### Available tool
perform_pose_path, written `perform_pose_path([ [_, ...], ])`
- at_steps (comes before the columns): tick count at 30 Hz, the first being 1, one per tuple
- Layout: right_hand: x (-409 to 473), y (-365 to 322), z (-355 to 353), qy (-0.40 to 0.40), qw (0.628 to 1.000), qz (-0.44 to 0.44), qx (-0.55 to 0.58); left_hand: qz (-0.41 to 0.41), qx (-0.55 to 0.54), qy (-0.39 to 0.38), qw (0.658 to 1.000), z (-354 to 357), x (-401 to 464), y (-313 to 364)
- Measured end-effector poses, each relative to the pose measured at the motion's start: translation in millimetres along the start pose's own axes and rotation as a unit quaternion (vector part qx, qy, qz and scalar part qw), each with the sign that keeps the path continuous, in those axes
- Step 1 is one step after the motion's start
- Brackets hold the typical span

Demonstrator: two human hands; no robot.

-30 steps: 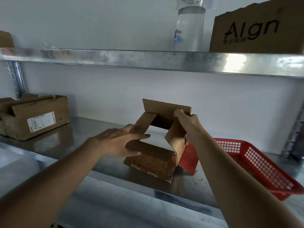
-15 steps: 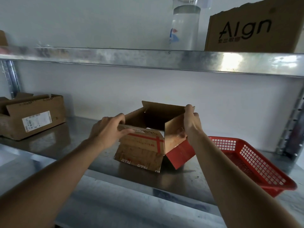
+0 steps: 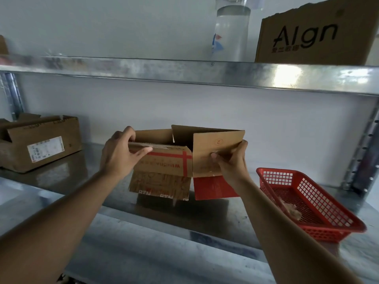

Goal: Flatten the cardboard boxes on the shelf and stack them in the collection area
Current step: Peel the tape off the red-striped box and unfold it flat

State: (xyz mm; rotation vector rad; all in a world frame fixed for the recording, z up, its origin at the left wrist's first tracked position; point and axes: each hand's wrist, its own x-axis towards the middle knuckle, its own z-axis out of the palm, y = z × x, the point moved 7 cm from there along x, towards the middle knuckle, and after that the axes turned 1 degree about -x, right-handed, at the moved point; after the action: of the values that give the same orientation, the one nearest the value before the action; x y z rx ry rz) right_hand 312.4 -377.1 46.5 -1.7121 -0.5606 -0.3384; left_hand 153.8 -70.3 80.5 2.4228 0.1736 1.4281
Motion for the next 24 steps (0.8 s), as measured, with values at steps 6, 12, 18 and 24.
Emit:
perform_pose_path([
  [6,-1.3,14.8,-15.9,0.069,0.997,0.018,0.036,-0.038,-0.125,0.025,0.991,-5.8,-6.3,-11.7],
  [12,-6.3,8.1,-10.3,0.093,0.996,0.007,0.002,-0.09,-0.181,-0.009,0.979,17.5,-13.6,-8.3],
  [18,-4.7,1.8,-20.7,0.128,0.987,0.048,-0.089,-0.053,-0.044,-0.059,0.996,27.3,-14.5,-4.3],
  [24,-2.6,-0.4,-13.2,0.029,0.944,0.081,-0.318,-0.096,0.01,-0.166,0.981,55.6,-11.9,-20.1],
])
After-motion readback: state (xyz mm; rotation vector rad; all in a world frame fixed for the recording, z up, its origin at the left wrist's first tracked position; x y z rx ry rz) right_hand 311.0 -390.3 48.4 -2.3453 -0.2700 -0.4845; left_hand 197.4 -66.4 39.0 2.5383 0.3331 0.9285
